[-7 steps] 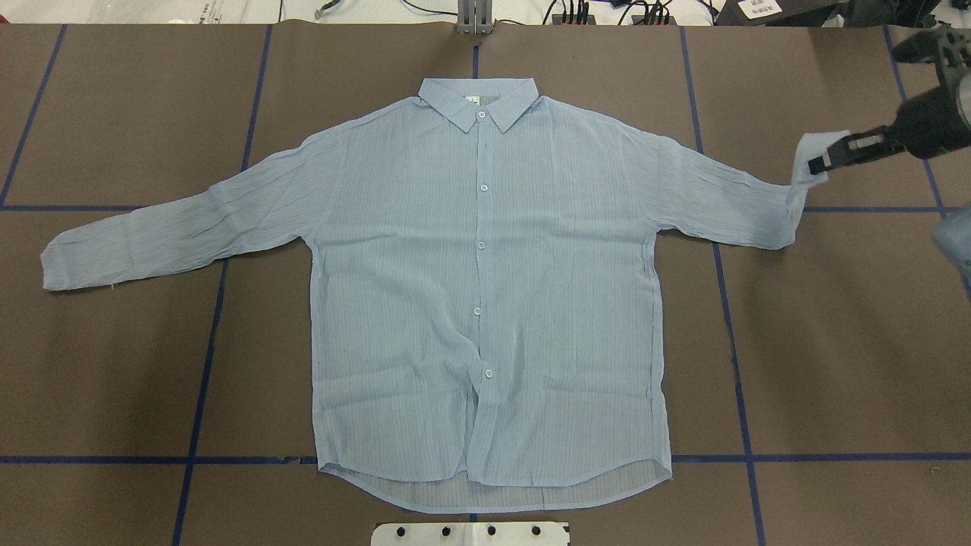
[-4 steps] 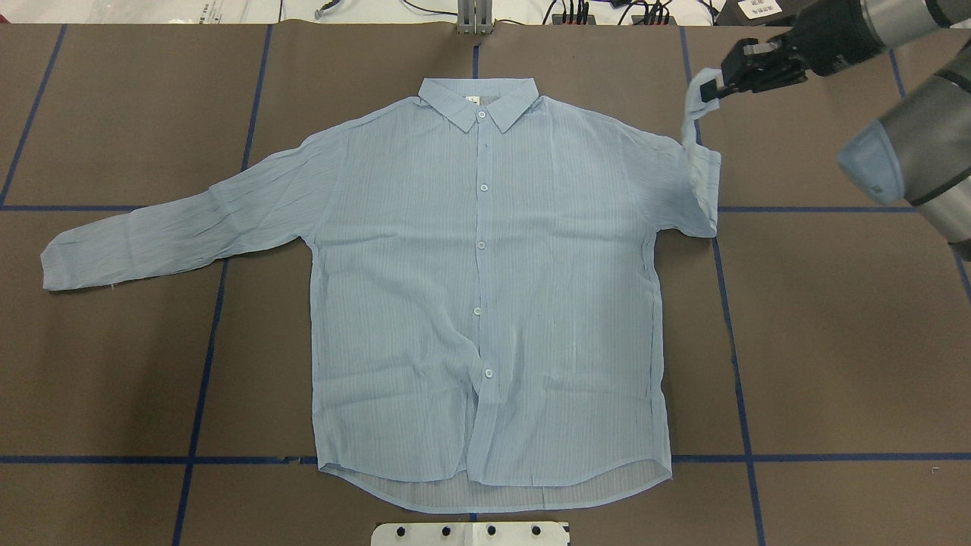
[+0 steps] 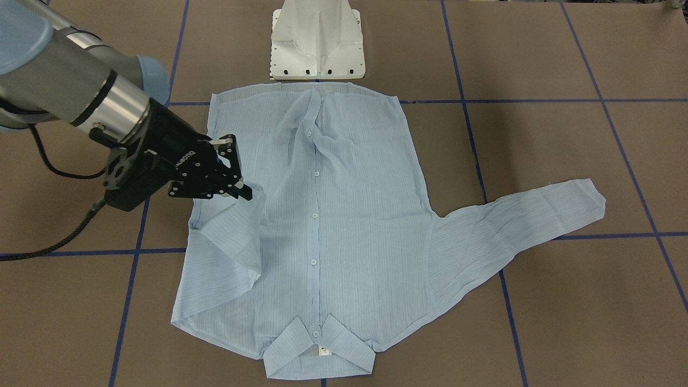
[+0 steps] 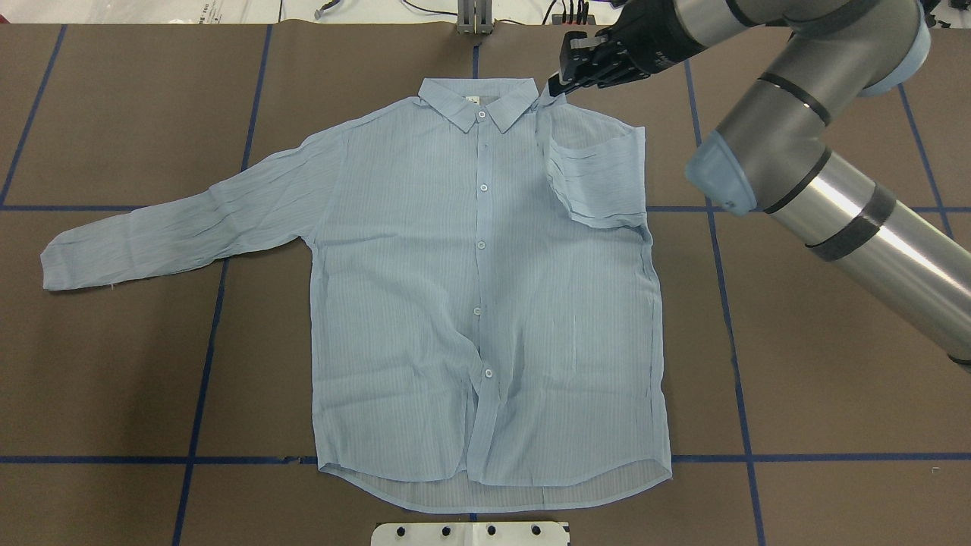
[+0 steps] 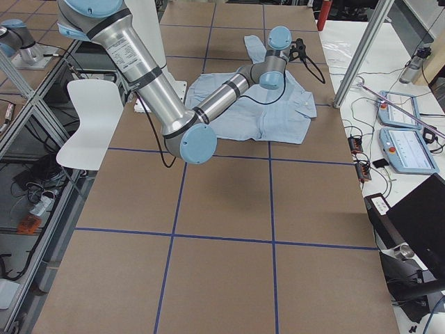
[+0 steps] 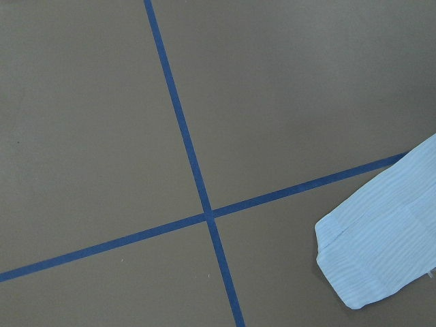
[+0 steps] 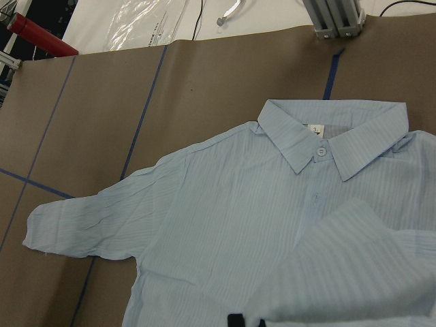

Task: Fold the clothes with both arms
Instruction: 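Lift the cuff with the right gripper and fold it across the shirt body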

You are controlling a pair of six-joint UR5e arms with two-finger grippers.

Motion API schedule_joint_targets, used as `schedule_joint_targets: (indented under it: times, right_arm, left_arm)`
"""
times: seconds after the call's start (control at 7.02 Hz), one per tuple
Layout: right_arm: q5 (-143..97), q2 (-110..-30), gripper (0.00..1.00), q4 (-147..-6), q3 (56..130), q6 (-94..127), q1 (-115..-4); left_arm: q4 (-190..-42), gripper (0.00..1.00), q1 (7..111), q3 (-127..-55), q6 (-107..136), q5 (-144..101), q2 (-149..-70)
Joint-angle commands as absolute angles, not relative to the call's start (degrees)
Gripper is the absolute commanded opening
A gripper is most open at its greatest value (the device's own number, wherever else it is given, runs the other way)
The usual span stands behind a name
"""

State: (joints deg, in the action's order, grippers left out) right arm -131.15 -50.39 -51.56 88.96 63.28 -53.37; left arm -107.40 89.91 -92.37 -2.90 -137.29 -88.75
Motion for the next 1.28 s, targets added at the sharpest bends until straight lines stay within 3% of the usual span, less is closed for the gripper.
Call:
schedule_joint_targets:
  times: [0.0, 0.29, 0.57, 0.71, 0.86, 1.14]
  right_arm:
    - [-123.88, -47.21, 0.00, -52.29, 85.19, 63.19, -47.49]
    - [-118.06, -39.16, 0.00, -52.38, 73.72, 62.76, -41.34]
    - [-116.90, -27.47, 0.00, -52.38, 55.45, 60.31, -38.43]
    - [-113.41, -25.42, 0.00, -52.30, 52.67, 60.21, -36.32]
    - [-106.59, -25.05, 0.99, -52.21, 52.56, 60.21, -32.99]
    - [-103.97, -24.96, 1.00, -52.29, 52.73, 60.55, -31.38]
  left_arm:
    - [-107.40, 0.99, 89.91, -92.29, -2.90, -137.29, -88.68]
    - [-107.40, 0.99, 89.91, -92.11, -2.90, -137.29, -88.68]
    - [-107.40, 0.99, 90.00, -91.85, -2.99, -137.29, -88.59]
    - [-107.40, 0.99, 89.91, -91.85, -2.90, -137.29, -88.68]
    - [-107.40, 0.99, 89.91, -91.85, -2.81, -137.29, -88.68]
    - [-107.49, 0.99, 89.91, -92.11, -0.71, -137.37, -88.86]
